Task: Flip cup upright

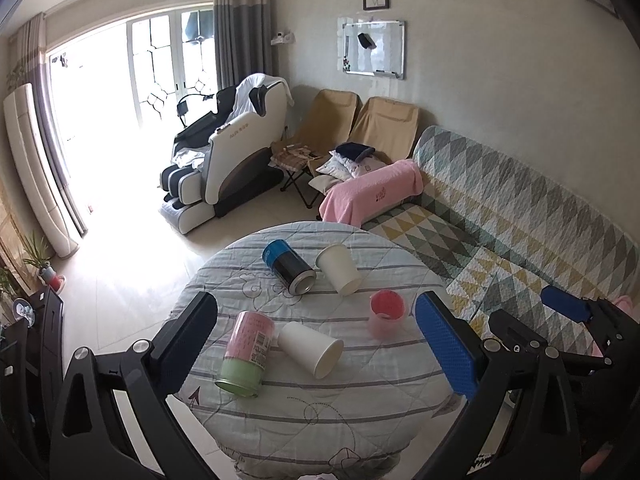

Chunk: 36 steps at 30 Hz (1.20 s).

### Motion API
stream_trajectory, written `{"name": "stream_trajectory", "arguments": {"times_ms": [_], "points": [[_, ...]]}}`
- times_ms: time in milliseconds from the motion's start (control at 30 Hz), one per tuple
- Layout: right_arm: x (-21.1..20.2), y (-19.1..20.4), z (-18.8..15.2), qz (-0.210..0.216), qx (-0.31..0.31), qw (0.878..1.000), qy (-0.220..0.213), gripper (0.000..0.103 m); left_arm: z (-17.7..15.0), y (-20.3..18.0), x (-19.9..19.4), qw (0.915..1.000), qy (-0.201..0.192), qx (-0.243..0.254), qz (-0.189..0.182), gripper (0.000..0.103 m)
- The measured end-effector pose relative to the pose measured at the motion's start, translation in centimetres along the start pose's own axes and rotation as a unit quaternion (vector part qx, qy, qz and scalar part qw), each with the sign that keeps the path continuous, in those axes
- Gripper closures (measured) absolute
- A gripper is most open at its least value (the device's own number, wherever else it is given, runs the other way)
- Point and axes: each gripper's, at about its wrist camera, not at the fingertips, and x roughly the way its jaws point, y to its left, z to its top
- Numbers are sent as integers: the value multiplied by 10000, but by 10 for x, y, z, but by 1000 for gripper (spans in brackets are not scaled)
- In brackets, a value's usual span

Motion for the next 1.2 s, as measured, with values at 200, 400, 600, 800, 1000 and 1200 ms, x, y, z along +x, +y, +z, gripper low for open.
{"name": "stream_trajectory", "arguments": {"times_ms": [200, 400, 600, 800, 1000, 1200], "points": [[2, 1, 1, -10, -21, 10000, -8, 24, 5, -2, -1, 10000, -22, 4, -12, 2], [3, 0, 3, 4, -42, 10000, 26, 24, 6, -2, -2, 10000, -22, 6, -8, 2], [6, -1, 3, 65, -103, 9999, 35, 24, 11, -3, -2, 10000, -22, 4, 1, 2], [6, -1, 3, 84, -147, 9999, -7, 24, 15, -2, -1, 10000, -39, 0, 34, 0], [7, -1, 2, 69, -158, 9999, -1, 24, 14, -2, -1, 10000, -41, 1, 28, 0], [8, 0, 2, 74, -161, 9998, 12, 24, 14, -1, 2, 10000, 8, -26, 41, 0]]}}
